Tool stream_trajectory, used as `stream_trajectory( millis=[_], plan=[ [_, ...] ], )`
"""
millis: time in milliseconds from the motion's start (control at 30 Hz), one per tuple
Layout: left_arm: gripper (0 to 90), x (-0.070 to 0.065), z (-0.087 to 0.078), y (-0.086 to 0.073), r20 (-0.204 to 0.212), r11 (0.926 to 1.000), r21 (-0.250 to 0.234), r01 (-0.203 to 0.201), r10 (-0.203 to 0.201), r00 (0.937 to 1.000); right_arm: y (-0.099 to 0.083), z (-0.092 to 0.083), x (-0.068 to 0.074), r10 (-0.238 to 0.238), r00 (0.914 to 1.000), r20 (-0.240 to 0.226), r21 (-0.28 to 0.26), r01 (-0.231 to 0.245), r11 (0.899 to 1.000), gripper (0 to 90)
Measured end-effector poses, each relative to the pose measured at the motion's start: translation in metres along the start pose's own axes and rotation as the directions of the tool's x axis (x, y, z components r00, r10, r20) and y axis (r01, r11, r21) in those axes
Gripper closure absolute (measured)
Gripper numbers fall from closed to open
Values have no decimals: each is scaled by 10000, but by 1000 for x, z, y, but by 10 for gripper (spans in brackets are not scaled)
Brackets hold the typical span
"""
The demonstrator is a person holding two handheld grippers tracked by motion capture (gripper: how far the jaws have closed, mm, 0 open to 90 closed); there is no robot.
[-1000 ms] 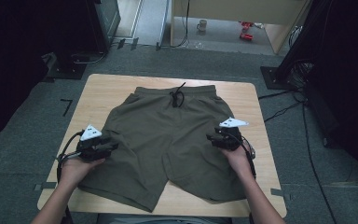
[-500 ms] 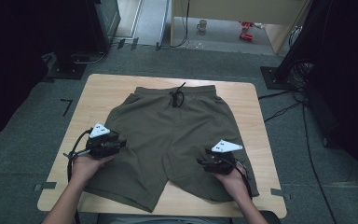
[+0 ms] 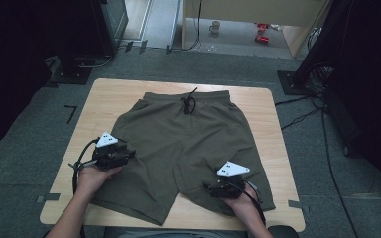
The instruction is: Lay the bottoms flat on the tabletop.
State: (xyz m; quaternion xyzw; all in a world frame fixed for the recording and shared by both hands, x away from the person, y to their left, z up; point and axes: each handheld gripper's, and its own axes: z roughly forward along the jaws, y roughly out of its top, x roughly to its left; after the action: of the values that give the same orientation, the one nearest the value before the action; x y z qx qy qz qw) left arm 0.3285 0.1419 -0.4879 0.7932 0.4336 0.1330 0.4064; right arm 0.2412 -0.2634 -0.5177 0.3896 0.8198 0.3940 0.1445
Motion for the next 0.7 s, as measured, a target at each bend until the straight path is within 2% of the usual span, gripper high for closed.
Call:
stream_trajectory(
  millis=[67,133,167,267,367,433,500,600,700],
  plan=[
    [513,-1,1,0,8,10000,15,-32,32,10000,0,-1,6,-174,9998,-31,-92,173,9998,276],
    [511,-1,3,0,32,9999,97,-69,69,10000,1,-1,8,-545,9982,240,-164,549,9984,315],
    [511,-2,4,0,29,9999,135,-85,84,10000,2,-1,8,-617,9976,312,-231,625,9978,387],
    [511,-2,5,1,42,9998,141,-102,101,9999,7,-2,2,-396,9992,94,-467,400,9981,608],
    [513,-3,8,1,83,9995,284,-129,127,9999,10,0,3,-343,9993,-129,-624,335,9975,721],
    [514,-3,12,-1,61,9986,489,-182,179,9998,9,4,4,-475,9987,-185,-583,464,9972,756],
    [514,-2,14,-1,-3,9978,624,-209,210,9998,7,8,5,-568,9981,-250,-337,559,9979,743],
    [514,0,14,-3,7,9974,707,-133,133,9999,3,8,8,-695,9971,-301,-193,690,9974,640],
    [514,0,13,-4,6,9975,694,-122,122,9999,-1,5,12,-810,9958,-426,-97,806,9967,581]
  ],
)
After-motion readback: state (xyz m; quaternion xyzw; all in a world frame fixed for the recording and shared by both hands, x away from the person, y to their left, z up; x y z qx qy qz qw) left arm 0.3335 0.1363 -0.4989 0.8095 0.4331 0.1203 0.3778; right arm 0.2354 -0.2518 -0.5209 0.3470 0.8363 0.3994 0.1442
